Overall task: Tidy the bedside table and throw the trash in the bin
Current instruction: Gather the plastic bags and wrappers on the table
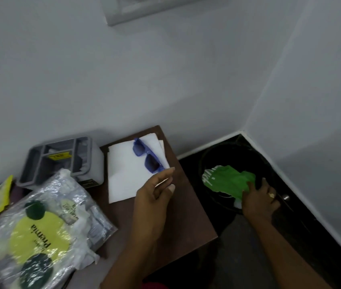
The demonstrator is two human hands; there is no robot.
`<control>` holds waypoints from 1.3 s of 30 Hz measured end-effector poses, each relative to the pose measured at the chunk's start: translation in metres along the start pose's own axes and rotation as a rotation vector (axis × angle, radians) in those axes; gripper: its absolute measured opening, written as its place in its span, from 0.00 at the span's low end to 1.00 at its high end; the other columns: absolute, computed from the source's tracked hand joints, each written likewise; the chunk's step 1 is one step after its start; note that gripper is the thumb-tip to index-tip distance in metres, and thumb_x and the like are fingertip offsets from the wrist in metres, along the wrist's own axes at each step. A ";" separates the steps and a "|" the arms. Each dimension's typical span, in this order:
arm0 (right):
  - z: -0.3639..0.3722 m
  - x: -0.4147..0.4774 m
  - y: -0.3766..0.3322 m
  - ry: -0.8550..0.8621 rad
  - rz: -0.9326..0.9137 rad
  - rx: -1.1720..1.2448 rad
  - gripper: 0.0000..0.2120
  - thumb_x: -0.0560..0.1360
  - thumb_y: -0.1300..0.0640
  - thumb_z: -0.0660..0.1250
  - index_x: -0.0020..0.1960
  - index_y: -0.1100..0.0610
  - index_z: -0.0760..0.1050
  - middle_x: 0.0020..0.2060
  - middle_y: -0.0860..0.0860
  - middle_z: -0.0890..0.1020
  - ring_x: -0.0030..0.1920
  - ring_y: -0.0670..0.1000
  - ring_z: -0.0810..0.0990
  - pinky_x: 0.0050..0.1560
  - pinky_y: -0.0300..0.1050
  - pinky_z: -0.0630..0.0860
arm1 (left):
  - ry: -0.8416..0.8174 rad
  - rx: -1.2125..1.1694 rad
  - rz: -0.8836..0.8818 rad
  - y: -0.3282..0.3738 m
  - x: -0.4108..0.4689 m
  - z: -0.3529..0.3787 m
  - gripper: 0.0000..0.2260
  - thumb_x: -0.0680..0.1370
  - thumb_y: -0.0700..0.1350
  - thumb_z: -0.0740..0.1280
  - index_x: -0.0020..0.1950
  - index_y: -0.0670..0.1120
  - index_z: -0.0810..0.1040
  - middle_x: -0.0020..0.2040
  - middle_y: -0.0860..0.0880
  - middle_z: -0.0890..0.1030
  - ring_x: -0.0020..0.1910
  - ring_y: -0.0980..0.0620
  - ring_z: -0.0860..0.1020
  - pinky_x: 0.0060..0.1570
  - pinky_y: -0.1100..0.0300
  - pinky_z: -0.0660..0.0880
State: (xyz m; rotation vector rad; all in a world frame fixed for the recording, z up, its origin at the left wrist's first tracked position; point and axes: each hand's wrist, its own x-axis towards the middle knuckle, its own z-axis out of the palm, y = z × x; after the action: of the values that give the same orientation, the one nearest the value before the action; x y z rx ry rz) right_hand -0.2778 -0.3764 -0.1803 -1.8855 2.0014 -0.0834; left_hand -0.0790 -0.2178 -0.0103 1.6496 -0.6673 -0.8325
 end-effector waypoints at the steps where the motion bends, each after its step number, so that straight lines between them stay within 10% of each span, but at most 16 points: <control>1: -0.004 -0.006 -0.006 0.050 -0.006 0.050 0.19 0.77 0.55 0.62 0.67 0.56 0.70 0.73 0.60 0.58 0.71 0.61 0.56 0.66 0.65 0.56 | 0.051 -0.032 -0.003 0.004 -0.006 -0.013 0.16 0.76 0.32 0.65 0.54 0.53 0.79 0.49 0.60 0.83 0.51 0.66 0.80 0.47 0.74 0.73; 8: -0.065 -0.090 -0.084 0.308 -0.315 0.499 0.21 0.74 0.50 0.54 0.58 0.61 0.75 0.58 0.62 0.75 0.59 0.62 0.71 0.62 0.52 0.65 | 0.473 0.012 0.073 0.014 -0.051 -0.128 0.17 0.74 0.32 0.67 0.52 0.55 0.80 0.50 0.61 0.84 0.49 0.67 0.80 0.49 0.71 0.75; 15: -0.075 -0.225 -0.195 -0.325 -0.513 0.805 0.06 0.74 0.58 0.68 0.47 0.47 0.77 0.42 0.43 0.82 0.40 0.40 0.80 0.38 0.27 0.71 | 0.844 0.119 -0.112 -0.048 -0.107 -0.214 0.22 0.70 0.39 0.74 0.59 0.53 0.71 0.65 0.41 0.72 0.63 0.43 0.73 0.64 0.41 0.69; 29: -0.009 -0.280 -0.231 -0.432 -0.713 0.464 0.18 0.71 0.66 0.68 0.57 0.52 0.77 0.48 0.49 0.77 0.49 0.48 0.77 0.43 0.36 0.71 | 0.634 -0.052 -0.327 -0.074 -0.128 -0.207 0.21 0.72 0.37 0.72 0.62 0.50 0.73 0.60 0.49 0.60 0.61 0.49 0.67 0.66 0.56 0.65; 39: 0.007 -0.274 -0.235 -0.401 -0.869 0.336 0.13 0.74 0.70 0.62 0.44 0.58 0.83 0.44 0.52 0.78 0.43 0.46 0.76 0.41 0.26 0.70 | 0.720 -0.143 -0.237 -0.078 -0.120 -0.215 0.19 0.74 0.36 0.68 0.48 0.63 0.79 0.57 0.45 0.81 0.55 0.47 0.80 0.55 0.41 0.77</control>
State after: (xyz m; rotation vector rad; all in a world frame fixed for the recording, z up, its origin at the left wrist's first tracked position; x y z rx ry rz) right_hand -0.0470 -0.1313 -0.0503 -2.1708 0.7632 -0.2338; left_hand 0.0241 0.0178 -0.0359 1.7574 0.0882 -0.3799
